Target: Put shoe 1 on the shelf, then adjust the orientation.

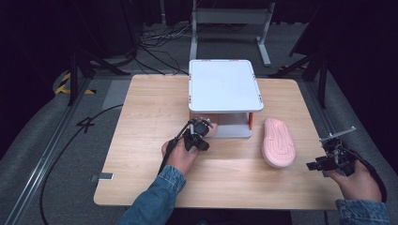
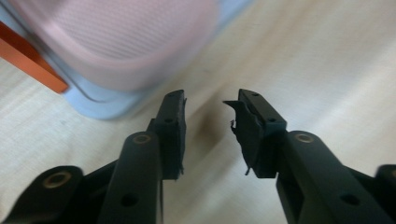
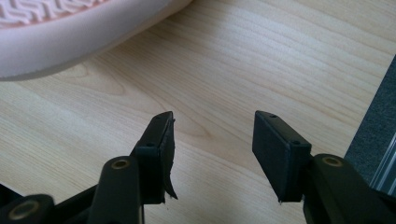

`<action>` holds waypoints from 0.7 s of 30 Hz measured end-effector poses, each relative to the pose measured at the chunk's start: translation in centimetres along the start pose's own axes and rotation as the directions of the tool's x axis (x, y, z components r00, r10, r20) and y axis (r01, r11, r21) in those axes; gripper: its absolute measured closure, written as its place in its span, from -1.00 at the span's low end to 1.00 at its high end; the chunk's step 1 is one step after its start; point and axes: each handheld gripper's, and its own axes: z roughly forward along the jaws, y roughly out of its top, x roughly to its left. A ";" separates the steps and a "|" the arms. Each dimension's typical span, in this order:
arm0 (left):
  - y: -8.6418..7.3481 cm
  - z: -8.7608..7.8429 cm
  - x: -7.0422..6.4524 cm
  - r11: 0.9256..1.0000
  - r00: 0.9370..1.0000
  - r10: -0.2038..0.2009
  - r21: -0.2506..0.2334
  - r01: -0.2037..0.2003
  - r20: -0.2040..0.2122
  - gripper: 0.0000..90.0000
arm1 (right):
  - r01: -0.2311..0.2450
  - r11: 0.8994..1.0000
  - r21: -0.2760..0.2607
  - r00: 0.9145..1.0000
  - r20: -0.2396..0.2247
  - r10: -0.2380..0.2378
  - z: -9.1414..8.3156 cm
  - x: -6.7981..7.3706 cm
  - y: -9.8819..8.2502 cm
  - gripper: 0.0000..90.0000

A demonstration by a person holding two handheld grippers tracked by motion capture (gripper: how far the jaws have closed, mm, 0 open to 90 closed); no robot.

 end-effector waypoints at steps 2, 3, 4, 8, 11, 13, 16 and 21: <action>-0.4 -1.1 -0.2 1.000 1.000 0.008 0.002 -0.008 0.024 0.34 | 0.012 1.000 -0.012 1.000 0.008 -0.012 -0.1 0.1 0.2 0.12; -0.4 -1.1 -0.2 1.000 1.000 0.008 0.002 -0.008 0.024 0.32 | 0.012 1.000 -0.012 1.000 0.008 -0.012 -0.1 0.1 0.2 0.12; -0.8 -2.2 -0.5 1.000 0.999 0.007 0.001 -0.007 0.036 0.26 | 0.021 0.999 -0.034 1.000 0.008 -0.021 -0.6 0.5 0.5 0.14; -1.7 -4.2 -0.7 1.000 0.999 0.009 0.003 -0.009 0.035 0.14 | 0.041 0.997 -0.067 0.999 0.023 -0.040 -1.3 1.0 0.8 0.38; -2.3 -5.3 -0.5 1.000 0.999 -0.002 0.008 0.002 0.051 0.06 | 0.066 0.993 -0.096 0.998 0.019 -0.064 -1.7 1.4 1.1 0.72; -2.9 -6.2 0.1 1.000 0.998 -0.009 0.020 0.008 0.068 0.02 | 0.069 0.991 -0.118 0.998 0.019 -0.067 -2.0 1.8 1.4 0.78; -3.5 -7.3 0.8 0.999 0.997 -0.030 0.026 0.029 0.072 0.01 | 0.062 0.987 -0.145 0.998 0.016 -0.060 -2.4 2.2 2.1 0.82; -4.9 -9.3 2.2 0.998 0.996 -0.069 0.013 0.069 0.048 -0.09 | 0.072 0.980 -0.186 0.996 -0.036 -0.080 -2.7 3.3 3.9 0.79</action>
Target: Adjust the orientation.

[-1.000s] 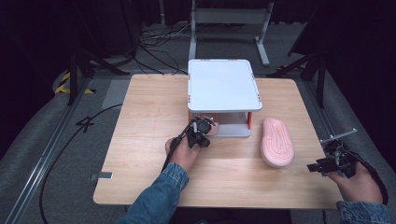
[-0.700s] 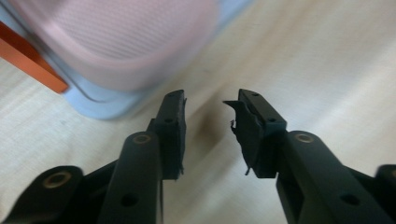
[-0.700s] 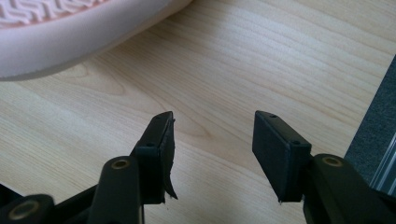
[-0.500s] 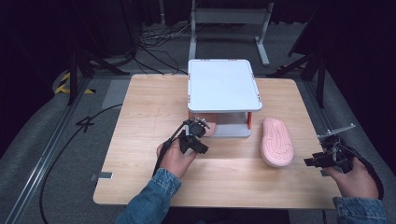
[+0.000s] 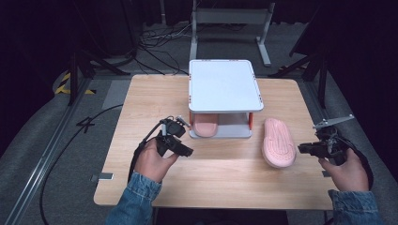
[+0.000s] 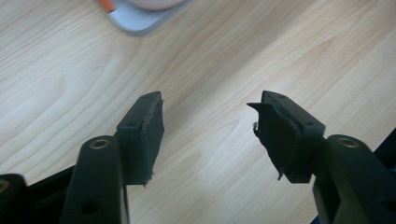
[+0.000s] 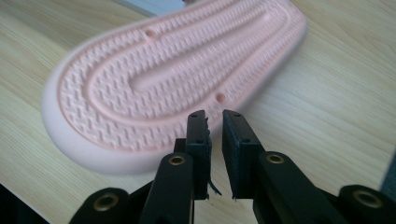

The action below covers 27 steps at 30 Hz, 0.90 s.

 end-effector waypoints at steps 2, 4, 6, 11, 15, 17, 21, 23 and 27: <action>-0.7 -0.6 0.6 1.000 1.000 -0.023 -0.002 0.023 -0.020 -0.10 | -0.009 1.000 -0.012 1.000 -0.023 0.009 0.5 0.1 0.6 0.79; -1.3 -0.9 1.1 0.999 0.998 -0.038 0.001 0.038 -0.042 -0.13 | -0.011 1.000 -0.008 0.999 -0.035 0.010 1.1 0.1 1.3 0.79; -2.0 -1.1 1.7 0.998 0.997 -0.055 0.008 0.056 -0.054 -0.15 | -0.010 1.000 -0.009 0.999 -0.039 0.009 1.8 0.3 2.0 0.81; -3.3 -1.5 2.8 0.996 0.993 -0.089 0.018 0.090 -0.081 -0.15 | 0.013 1.000 0.002 0.999 -0.037 -0.013 3.2 0.8 3.9 0.91; -4.3 -1.9 3.4 0.995 0.990 -0.102 0.012 0.104 -0.095 -0.15 | 0.025 0.999 0.022 0.999 -0.038 -0.024 4.8 1.1 5.1 0.99; -4.6 -2.0 3.5 0.994 0.988 -0.106 0.016 0.108 -0.109 -0.15 | 0.022 0.999 0.033 0.999 -0.030 -0.021 5.3 1.1 5.3 0.99; -4.7 -2.1 3.7 0.994 0.988 -0.104 0.023 0.107 -0.115 -0.15 | 0.016 0.998 0.067 1.000 -0.010 -0.015 5.9 0.9 5.3 1.00; -4.7 -2.0 3.8 0.994 0.988 -0.106 0.021 0.109 -0.112 -0.15 | 0.020 0.997 0.072 1.000 -0.002 -0.020 5.9 0.8 5.3 1.00; -4.4 -1.8 3.8 0.994 0.989 -0.100 0.029 0.104 -0.109 -0.15 | 0.011 0.997 0.075 1.000 0.009 -0.011 5.7 0.5 4.9 1.00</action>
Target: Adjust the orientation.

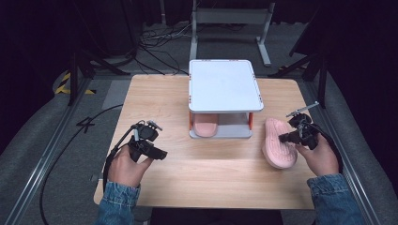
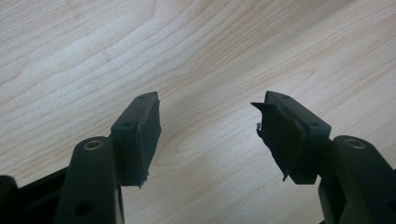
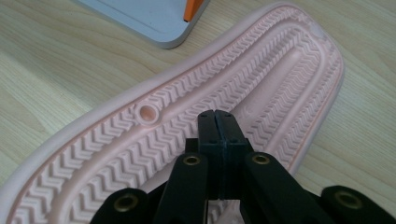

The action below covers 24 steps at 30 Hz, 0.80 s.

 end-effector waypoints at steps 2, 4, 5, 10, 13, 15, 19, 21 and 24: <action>0.3 0.1 0.0 1.000 1.000 -0.003 -0.001 0.003 0.011 -0.15 | -0.016 1.000 0.000 1.000 0.013 0.016 -0.3 -0.5 -0.6 1.00; 0.4 0.1 -0.1 1.000 1.000 -0.004 -0.002 0.004 0.011 -0.15 | -0.027 1.000 0.002 0.999 0.025 0.027 -0.5 -0.9 -1.1 1.00; 0.5 0.1 0.0 1.000 1.000 0.004 -0.004 -0.004 0.013 -0.15 | -0.027 1.000 0.002 0.999 0.025 0.027 -0.5 -0.9 -1.1 1.00; 1.1 0.5 0.4 1.000 1.000 0.007 0.003 -0.007 0.003 -0.16 | -0.078 0.997 0.013 0.995 0.056 0.077 -1.0 -2.2 -2.7 1.00; 1.5 0.7 0.3 1.000 1.000 0.003 0.004 -0.003 0.016 -0.15 | -0.105 0.994 0.020 0.992 0.068 0.103 -1.1 -3.0 -3.6 0.99; 1.7 0.8 0.2 1.000 1.000 0.008 0.004 -0.008 0.020 -0.16 | -0.126 0.992 0.029 0.989 0.076 0.123 -1.2 -3.3 -4.0 1.00; 2.1 1.0 0.1 1.000 1.000 0.027 0.011 -0.027 0.011 -0.15 | -0.142 0.989 0.049 0.986 0.094 0.137 -0.9 -3.7 -4.6 1.00; 2.2 1.1 -0.1 1.000 0.999 0.023 0.011 -0.023 0.024 -0.15 | -0.153 0.986 0.065 0.985 0.088 0.147 -0.6 -3.9 -4.9 0.99; 2.4 1.1 0.0 0.999 0.999 0.037 0.015 -0.037 0.017 -0.15 | -0.165 0.982 0.088 0.983 0.101 0.156 -0.2 -4.1 -5.3 1.00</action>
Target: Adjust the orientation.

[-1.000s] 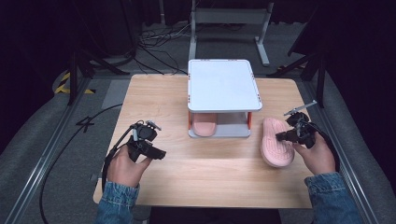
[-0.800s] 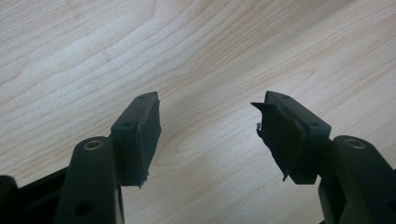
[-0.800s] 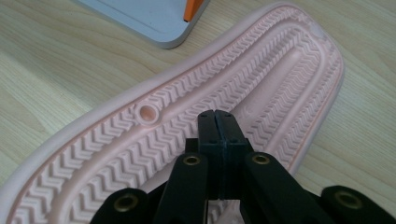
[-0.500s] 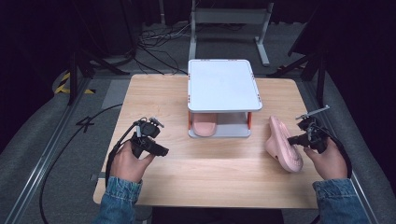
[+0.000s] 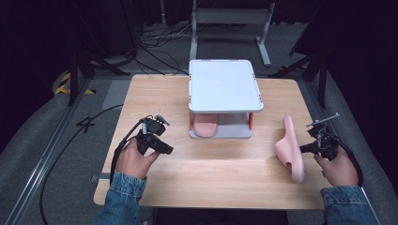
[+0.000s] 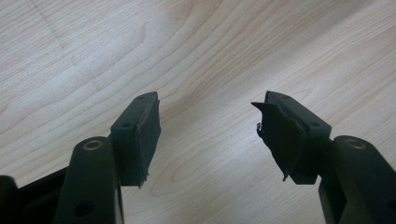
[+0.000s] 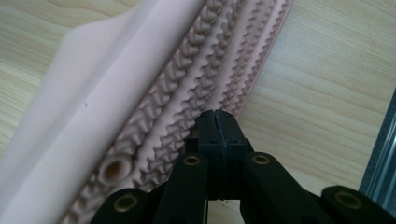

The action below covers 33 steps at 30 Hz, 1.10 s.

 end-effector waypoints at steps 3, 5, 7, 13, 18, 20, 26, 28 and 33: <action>0.1 0.1 0.0 1.000 1.000 -0.007 -0.003 0.007 -0.001 -0.15 | -0.016 1.000 0.019 1.000 -0.011 0.017 0.2 -0.4 -0.3 0.99; 0.1 0.1 0.0 1.000 1.000 -0.008 -0.003 0.008 0.008 -0.15 | -0.025 0.999 0.025 1.000 -0.008 0.026 0.4 -0.6 -0.5 0.99; 0.1 0.1 0.0 1.000 1.000 -0.005 0.000 0.005 0.009 -0.15 | -0.032 0.999 0.030 0.999 -0.006 0.032 0.4 -0.9 -0.6 0.99; 0.0 0.0 0.1 1.000 1.000 -0.005 -0.003 0.005 -0.002 -0.15 | -0.031 1.000 0.000 0.999 0.030 0.031 -1.2 -1.0 -0.7 0.94; -0.6 -0.1 0.1 1.000 1.000 -0.017 -0.002 0.017 -0.008 -0.15 | 0.012 0.994 -0.108 0.999 0.034 -0.008 -5.0 0.3 -0.3 0.94; -0.8 -0.1 0.1 1.000 1.000 -0.020 -0.001 0.020 0.002 -0.15 | 0.042 0.991 -0.130 0.999 0.019 -0.040 -5.6 1.1 0.0 0.94; -1.3 -0.1 0.0 1.000 1.000 -0.030 0.004 0.030 -0.001 -0.15 | 0.120 0.985 -0.124 0.992 -0.009 -0.122 -5.2 3.4 1.3 0.94; -1.4 0.0 0.0 1.000 1.000 -0.030 0.005 0.030 -0.006 -0.15 | 0.129 0.986 -0.106 0.991 -0.012 -0.131 -4.7 3.6 1.5 0.95; -1.2 0.0 0.1 1.000 1.000 -0.024 0.004 0.024 -0.009 -0.14 | 0.130 0.987 -0.097 0.991 -0.007 -0.132 -4.1 3.5 1.5 0.97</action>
